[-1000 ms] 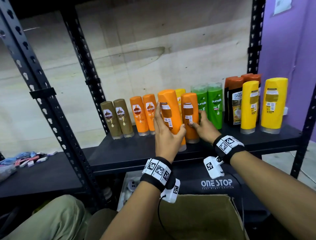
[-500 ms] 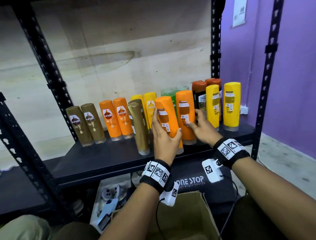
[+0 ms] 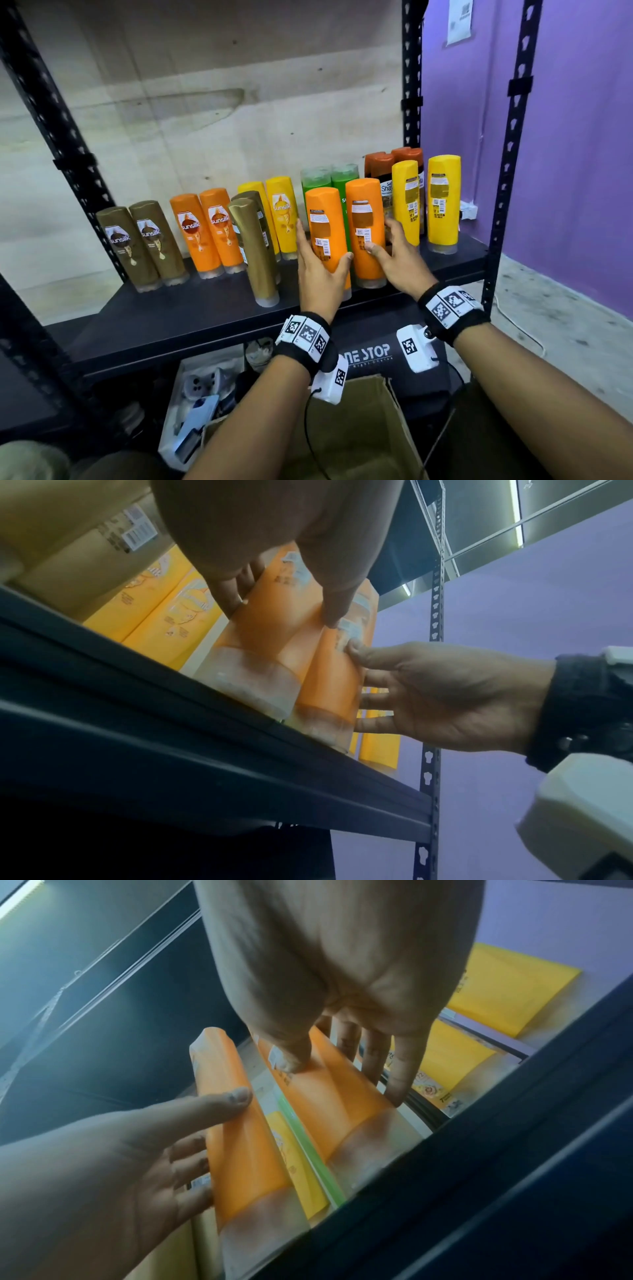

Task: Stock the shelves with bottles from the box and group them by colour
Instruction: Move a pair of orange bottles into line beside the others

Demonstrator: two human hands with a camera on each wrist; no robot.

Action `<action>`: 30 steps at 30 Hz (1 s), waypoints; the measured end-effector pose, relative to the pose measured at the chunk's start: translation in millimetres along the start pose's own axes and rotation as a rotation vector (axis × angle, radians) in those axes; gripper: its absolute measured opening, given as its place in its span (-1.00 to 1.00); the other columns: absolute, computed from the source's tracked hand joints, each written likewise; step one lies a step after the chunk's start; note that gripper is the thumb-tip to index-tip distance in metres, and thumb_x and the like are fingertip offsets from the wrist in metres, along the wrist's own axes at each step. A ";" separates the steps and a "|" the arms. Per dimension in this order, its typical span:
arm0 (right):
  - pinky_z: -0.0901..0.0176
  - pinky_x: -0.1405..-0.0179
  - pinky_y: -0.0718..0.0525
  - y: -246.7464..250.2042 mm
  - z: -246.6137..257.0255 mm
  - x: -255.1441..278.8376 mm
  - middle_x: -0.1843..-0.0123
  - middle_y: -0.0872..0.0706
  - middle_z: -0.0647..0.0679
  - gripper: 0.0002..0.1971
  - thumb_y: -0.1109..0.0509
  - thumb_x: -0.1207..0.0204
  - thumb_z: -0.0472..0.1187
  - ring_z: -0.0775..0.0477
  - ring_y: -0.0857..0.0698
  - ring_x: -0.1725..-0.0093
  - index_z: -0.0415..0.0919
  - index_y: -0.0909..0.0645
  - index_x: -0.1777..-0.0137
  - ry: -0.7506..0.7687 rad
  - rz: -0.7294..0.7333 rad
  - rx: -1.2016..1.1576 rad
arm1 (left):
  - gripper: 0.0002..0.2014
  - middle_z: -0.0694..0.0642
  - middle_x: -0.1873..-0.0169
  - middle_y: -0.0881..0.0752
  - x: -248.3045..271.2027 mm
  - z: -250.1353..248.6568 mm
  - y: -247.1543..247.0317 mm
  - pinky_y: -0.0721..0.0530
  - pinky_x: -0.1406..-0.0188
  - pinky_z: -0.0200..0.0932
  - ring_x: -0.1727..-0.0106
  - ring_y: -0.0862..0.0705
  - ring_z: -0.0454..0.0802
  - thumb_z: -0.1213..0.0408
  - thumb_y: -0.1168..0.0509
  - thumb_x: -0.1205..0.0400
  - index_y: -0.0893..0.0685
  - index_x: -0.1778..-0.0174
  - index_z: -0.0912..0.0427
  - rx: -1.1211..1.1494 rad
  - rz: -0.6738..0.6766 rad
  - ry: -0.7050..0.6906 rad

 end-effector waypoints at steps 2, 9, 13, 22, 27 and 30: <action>-0.17 -0.44 -0.61 -1.1 -0.3 2.4 -0.62 -0.50 -0.04 -0.37 -0.35 -0.71 0.07 -0.11 -0.56 -0.51 0.12 -0.14 -0.68 0.004 -0.021 -0.012 | -0.10 0.04 -0.59 -0.45 2.6 9.4 -4.9 -0.56 -0.49 -0.01 -0.52 -0.51 -0.06 0.04 -0.52 -0.59 -0.13 -0.76 -0.04 -0.013 0.038 0.023; -0.07 -0.51 -0.51 -2.0 0.8 1.9 -0.65 -0.42 -0.10 -0.35 -0.35 -0.73 0.00 -0.12 -0.48 -0.58 -0.04 -0.14 -0.71 0.030 -0.060 0.047 | -0.27 0.09 -0.51 -0.54 17.5 39.5 -13.4 -0.55 -0.49 0.01 -0.50 -0.53 0.03 0.02 -0.47 -0.63 -0.33 -0.67 0.09 -0.052 0.103 0.138; -0.05 -0.47 -0.48 -2.6 -0.6 -10.8 -0.65 -0.41 -0.14 -0.37 -0.35 -0.73 -0.05 -0.16 -0.48 -0.58 -0.12 -0.16 -0.70 -0.002 -0.071 0.091 | -0.31 0.13 -0.48 -0.56 5.3 44.2 -20.9 -0.51 -0.35 -0.13 -0.45 -0.56 0.07 0.04 -0.48 -0.62 -0.38 -0.62 0.14 -0.081 0.126 0.190; -0.16 -0.49 -0.54 -13.7 -6.6 -39.8 -0.61 -0.45 -0.21 -0.40 -0.35 -0.73 -0.07 -0.24 -0.53 -0.53 -0.14 -0.20 -0.68 -0.091 -0.106 0.124 | -0.33 0.18 -0.50 -0.55 -23.7 53.9 -40.5 -0.51 -0.44 0.12 -0.50 -0.54 0.22 -0.01 -0.44 -0.64 -0.36 -0.59 0.15 -0.165 0.170 0.293; -0.16 -0.45 -0.55 -17.3 -14.2 -50.4 -0.58 -0.48 -0.20 -0.42 -0.36 -0.72 -0.07 -0.25 -0.55 -0.50 -0.16 -0.25 -0.66 -0.099 -0.158 0.150 | -0.34 0.23 -0.47 -0.59 -30.5 62.2 -44.2 -0.55 -0.39 0.12 -0.46 -0.57 0.28 -0.08 -0.42 -0.64 -0.40 -0.58 0.15 -0.203 0.174 0.329; -0.12 -0.39 -0.56 -21.0 -15.4 -53.5 -0.56 -0.49 -0.20 -0.44 -0.37 -0.71 -0.10 -0.25 -0.57 -0.48 -0.17 -0.28 -0.63 -0.094 -0.211 0.165 | -0.34 0.23 -0.46 -0.61 -32.2 64.7 -43.6 -0.56 -0.39 0.11 -0.45 -0.59 0.28 -0.07 -0.44 -0.63 -0.42 -0.57 0.15 -0.209 0.151 0.326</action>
Point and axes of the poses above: each hand's wrist, its own x-axis away from the middle knuckle, its own y-axis out of the back of the hand, z = x × y, the point moved 9 cm from there along -x, towards the middle knuckle
